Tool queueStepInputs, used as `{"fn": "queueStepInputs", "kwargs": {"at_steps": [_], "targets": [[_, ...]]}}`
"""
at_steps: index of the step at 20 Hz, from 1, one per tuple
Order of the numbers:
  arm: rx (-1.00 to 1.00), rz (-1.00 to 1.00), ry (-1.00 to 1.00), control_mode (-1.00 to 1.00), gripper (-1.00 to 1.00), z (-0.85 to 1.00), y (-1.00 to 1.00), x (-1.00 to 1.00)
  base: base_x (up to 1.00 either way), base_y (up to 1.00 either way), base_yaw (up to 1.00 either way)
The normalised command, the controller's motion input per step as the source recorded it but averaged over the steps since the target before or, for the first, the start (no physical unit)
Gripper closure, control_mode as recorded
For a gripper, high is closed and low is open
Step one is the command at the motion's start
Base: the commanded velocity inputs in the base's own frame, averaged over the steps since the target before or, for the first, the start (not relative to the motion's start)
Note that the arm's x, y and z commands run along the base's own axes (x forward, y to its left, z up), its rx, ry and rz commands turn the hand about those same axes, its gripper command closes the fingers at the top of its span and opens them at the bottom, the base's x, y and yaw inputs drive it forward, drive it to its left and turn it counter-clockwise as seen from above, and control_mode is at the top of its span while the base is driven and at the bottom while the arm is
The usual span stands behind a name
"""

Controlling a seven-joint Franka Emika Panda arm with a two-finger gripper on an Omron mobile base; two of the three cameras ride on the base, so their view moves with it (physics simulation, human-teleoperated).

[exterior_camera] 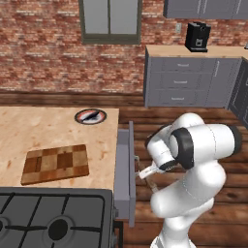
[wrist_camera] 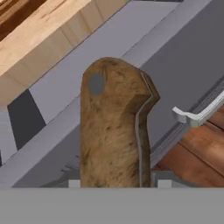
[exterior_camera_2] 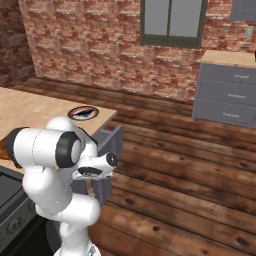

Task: Pick up the knife from the drawer and place it on the cutting board. Then place the meat from the plate to the cutting board.

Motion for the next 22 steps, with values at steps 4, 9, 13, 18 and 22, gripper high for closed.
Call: {"fn": "queueStepInputs", "kwargs": {"at_steps": [4, 9, 13, 18, 22], "targets": [[-0.04, -0.09, 0.0, -1.0, 1.0, 0.34, 0.24, 0.15, 0.0, 0.0, 0.0], [-0.12, -0.14, 0.0, -1.0, 1.0, 0.7, -0.09, 0.09, 0.0, 0.0, 0.0], [-0.08, -0.12, 0.01, -1.0, 1.0, 0.79, -0.38, 0.0, 0.0, 0.0, 0.0], [-0.1, -0.07, 0.01, -1.0, 1.0, 0.71, -0.4, 0.0, 0.0, 0.0, 0.0], [-0.09, -0.1, 0.0, -1.0, 1.0, 0.63, -0.52, 0.0, 0.0, 0.0, 0.0]]}}
